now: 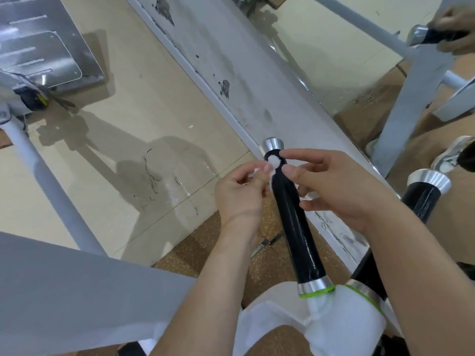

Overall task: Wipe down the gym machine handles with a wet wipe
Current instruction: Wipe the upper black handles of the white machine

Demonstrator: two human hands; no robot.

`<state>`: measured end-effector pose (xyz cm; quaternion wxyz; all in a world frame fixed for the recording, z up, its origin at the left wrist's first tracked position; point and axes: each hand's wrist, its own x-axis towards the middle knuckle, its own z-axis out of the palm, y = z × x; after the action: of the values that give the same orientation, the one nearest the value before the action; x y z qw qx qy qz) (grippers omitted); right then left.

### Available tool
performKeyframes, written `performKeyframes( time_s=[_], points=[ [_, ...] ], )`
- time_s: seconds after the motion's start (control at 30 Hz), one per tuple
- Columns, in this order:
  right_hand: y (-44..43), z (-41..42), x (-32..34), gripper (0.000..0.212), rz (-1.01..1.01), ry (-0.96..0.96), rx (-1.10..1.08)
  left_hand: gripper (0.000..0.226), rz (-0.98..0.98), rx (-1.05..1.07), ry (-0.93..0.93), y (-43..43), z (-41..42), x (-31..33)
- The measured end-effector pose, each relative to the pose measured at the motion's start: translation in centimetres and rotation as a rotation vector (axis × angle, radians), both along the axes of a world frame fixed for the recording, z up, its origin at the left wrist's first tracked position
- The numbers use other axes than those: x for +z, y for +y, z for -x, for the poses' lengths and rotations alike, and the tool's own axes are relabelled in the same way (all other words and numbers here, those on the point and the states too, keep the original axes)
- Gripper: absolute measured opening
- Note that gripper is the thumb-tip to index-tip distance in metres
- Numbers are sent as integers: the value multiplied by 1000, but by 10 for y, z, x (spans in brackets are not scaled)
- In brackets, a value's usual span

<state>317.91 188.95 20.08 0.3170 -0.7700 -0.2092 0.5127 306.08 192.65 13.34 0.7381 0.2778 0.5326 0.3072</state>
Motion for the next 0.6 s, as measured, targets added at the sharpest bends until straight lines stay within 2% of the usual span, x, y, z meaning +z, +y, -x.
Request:
performKeyframes(
  time_s=[0.1,0.13,0.17,0.3,0.43,0.5,0.6],
  points=[
    [3,2,-3,28,-7,-75,-10,10,-81,-182,-41,-4,10,8],
    [5,2,-4,27,-10,-88,-13,6,-112,-180,-20,-4,8,10],
    [6,1,-5,26,-6,-101,-12,3,-113,-145,10,-2,3,11],
    [12,0,-9,28,23,-142,15,16,-115,37,154,18,-23,-1],
    [14,-1,-15,38,-20,-265,33,13,120,190,-40,30,-24,-13],
    [17,-1,-20,34,-63,-320,14,9,54,97,-63,27,-17,-15],
    [19,-1,-25,29,-95,-271,-51,6,-63,8,28,34,-20,-16]
  ],
)
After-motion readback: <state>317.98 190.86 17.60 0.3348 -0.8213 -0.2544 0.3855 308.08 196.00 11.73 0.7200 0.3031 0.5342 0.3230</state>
